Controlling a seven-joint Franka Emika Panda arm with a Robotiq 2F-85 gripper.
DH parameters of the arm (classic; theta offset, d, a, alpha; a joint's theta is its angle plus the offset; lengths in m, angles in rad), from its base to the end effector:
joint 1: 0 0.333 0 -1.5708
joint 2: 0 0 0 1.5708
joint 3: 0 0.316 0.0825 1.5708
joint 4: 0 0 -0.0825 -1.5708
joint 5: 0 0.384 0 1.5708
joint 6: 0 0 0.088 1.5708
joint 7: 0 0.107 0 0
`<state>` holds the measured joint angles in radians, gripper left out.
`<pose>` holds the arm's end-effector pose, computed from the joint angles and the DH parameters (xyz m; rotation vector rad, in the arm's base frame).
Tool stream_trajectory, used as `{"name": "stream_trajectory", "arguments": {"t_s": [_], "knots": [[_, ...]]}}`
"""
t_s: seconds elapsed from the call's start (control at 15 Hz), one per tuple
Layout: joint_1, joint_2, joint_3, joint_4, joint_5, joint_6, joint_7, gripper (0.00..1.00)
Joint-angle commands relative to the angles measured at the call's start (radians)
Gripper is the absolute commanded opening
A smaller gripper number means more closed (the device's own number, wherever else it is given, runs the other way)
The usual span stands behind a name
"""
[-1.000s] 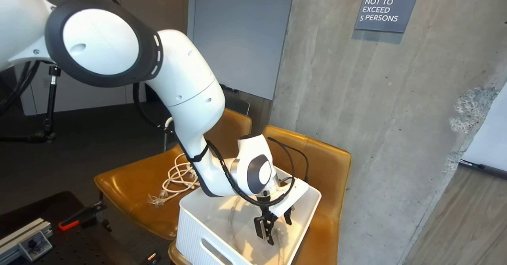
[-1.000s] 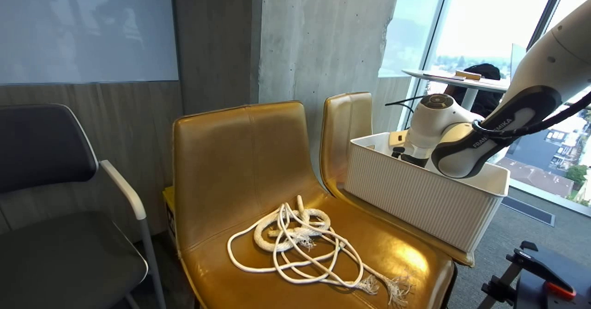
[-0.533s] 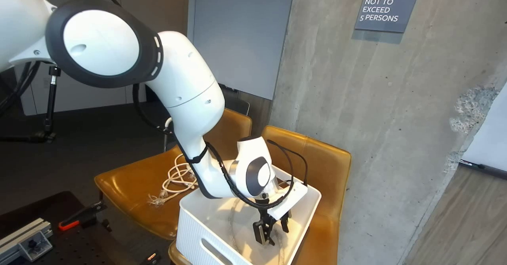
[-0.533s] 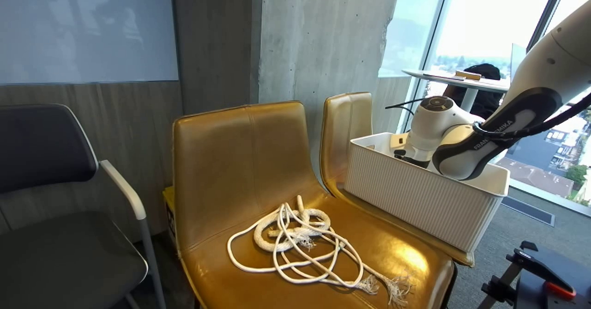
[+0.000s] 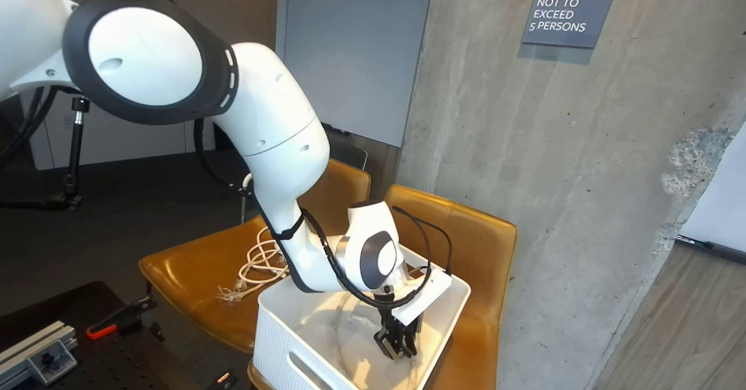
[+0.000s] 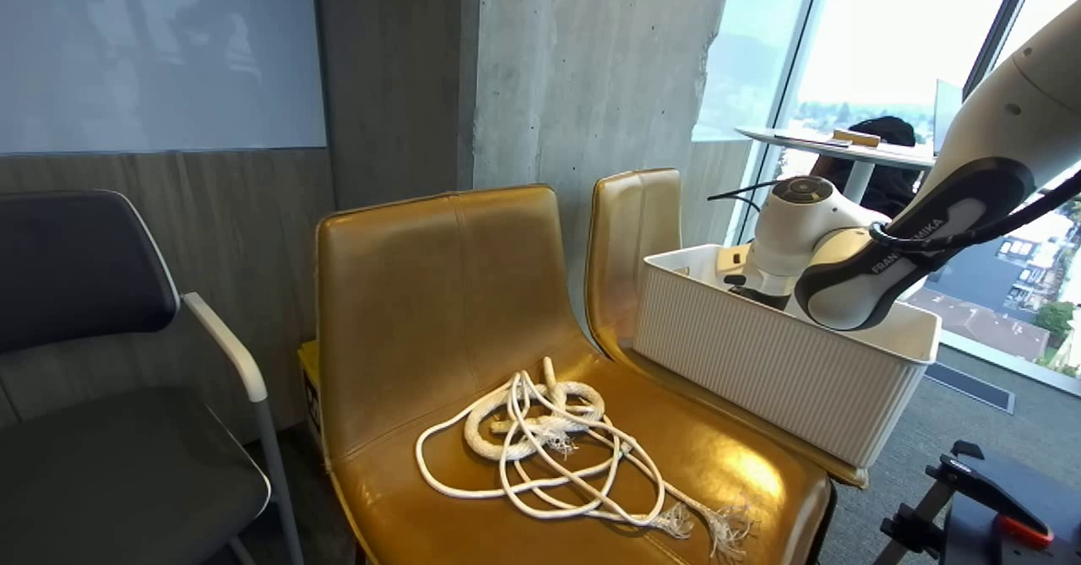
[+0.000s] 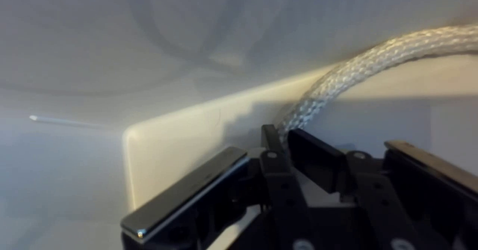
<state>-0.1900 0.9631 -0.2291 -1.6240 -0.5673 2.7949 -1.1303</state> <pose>0.6417 -0.2381 0.0806 2.1121 1.6877 -0.2221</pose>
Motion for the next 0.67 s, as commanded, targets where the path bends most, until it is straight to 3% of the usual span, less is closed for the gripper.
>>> {"name": "stream_trajectory", "arguments": {"t_s": [0.0,0.27,0.6], "knots": [[-0.001,-0.042,0.012,-0.074,-0.005,0.010,0.008,0.01],[0.032,-0.093,0.018,-0.113,-0.008,-0.004,0.020,0.03],[0.088,-0.270,0.063,-0.244,0.006,-0.075,0.037,0.03]]}}
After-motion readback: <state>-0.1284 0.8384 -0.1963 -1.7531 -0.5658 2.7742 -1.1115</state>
